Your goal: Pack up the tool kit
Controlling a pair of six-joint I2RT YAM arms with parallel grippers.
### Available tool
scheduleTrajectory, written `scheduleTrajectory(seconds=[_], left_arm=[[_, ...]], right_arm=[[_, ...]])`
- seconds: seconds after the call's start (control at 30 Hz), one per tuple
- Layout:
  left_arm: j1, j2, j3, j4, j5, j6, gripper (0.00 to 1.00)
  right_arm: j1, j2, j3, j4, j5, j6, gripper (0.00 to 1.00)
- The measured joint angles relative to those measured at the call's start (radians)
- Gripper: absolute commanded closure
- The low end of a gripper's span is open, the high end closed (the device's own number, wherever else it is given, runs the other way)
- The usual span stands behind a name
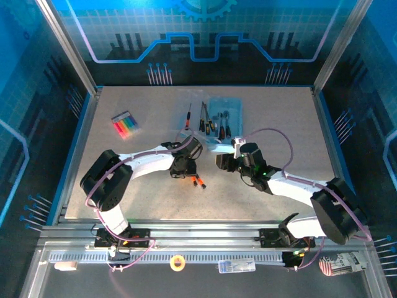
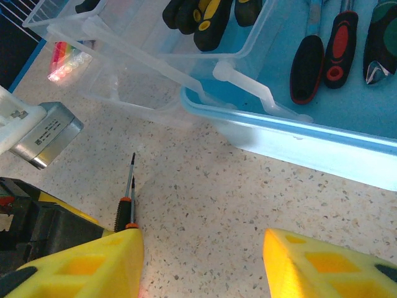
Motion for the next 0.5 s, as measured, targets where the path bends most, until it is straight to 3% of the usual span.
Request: scheduleTrajectory(seconds=[0.5], left_arm=[[-0.002,-0.062,-0.027,0.056,0.043,-0.044,0.62]], right_arm=[[-0.002,0.000,0.000,0.000,-0.003,0.000,0.46]])
